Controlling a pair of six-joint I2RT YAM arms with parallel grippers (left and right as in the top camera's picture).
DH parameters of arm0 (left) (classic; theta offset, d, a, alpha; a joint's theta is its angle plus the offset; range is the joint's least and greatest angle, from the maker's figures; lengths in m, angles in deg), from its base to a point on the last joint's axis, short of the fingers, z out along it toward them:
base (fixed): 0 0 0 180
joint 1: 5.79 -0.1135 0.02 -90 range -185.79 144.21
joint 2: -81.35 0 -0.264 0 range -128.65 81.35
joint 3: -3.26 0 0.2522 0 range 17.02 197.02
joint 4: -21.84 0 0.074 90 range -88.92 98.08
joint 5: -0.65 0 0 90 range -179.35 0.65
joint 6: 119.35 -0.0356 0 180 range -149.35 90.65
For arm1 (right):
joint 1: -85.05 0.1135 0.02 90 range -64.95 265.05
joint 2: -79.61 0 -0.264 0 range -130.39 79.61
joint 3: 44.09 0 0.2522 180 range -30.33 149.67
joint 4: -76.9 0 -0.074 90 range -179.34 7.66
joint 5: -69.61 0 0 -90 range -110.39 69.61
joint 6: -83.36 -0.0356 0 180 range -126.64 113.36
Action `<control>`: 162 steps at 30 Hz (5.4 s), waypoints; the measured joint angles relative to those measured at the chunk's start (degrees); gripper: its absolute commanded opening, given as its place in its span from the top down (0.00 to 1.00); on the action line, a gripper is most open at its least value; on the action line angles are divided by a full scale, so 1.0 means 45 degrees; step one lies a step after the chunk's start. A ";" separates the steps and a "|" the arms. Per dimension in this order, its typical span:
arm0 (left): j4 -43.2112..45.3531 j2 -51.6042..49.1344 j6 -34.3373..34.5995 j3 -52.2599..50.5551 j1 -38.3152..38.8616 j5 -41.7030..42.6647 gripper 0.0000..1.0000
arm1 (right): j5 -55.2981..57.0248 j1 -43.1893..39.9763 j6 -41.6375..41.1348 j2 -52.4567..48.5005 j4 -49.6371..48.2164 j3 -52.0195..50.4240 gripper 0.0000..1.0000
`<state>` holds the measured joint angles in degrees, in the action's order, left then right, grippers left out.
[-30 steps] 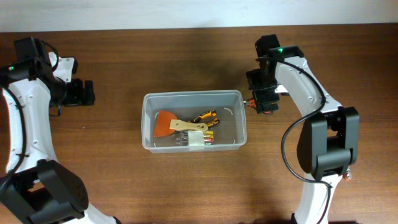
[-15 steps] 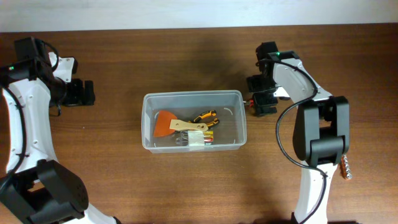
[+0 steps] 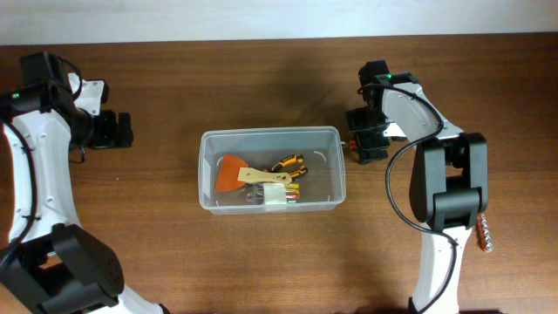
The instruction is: Pack container
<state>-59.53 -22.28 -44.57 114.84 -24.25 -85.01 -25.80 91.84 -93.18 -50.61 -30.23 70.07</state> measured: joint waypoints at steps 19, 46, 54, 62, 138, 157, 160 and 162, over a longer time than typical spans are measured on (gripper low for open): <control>0.0000 0.0000 0.0000 0.0000 0.0000 0.0000 0.01 | 0.0000 -0.0743 0.0316 -0.0010 0.0238 0.0029 0.43; 0.0000 0.0000 0.0000 0.0000 0.0000 0.0005 0.01 | -0.0049 -0.0821 0.1617 -0.0010 0.0393 0.0117 0.63; 0.0000 0.0000 0.0000 0.0000 0.0000 0.0000 0.01 | 0.0000 -0.0826 0.2492 -0.0083 0.0549 0.0704 0.71; 0.0000 0.0000 0.0000 0.0000 0.0000 0.0005 0.01 | 0.0049 -0.0826 0.2720 -0.0083 0.0840 0.1224 0.70; 0.0000 0.0000 0.0000 0.0000 0.0000 0.0005 0.01 | 0.1511 -0.0937 0.5712 -0.0112 -0.0034 0.1239 0.50; 0.0000 0.0000 0.0000 0.0000 0.0000 0.0005 0.01 | 0.1535 -0.0937 0.5717 -0.0719 0.0189 0.1287 0.50; 0.0000 0.0000 0.0000 0.0000 0.0000 0.0000 0.01 | 0.1535 -0.0962 0.5727 -0.0719 0.0189 0.1287 0.51; 0.0000 0.0000 0.0000 0.0000 0.0000 0.0005 0.01 | 0.1535 -0.0967 0.5717 -0.0719 0.0189 0.1287 0.53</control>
<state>-59.53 -22.28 -44.57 114.84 -24.25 -84.99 -18.90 87.49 -67.46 -53.84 -29.37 75.86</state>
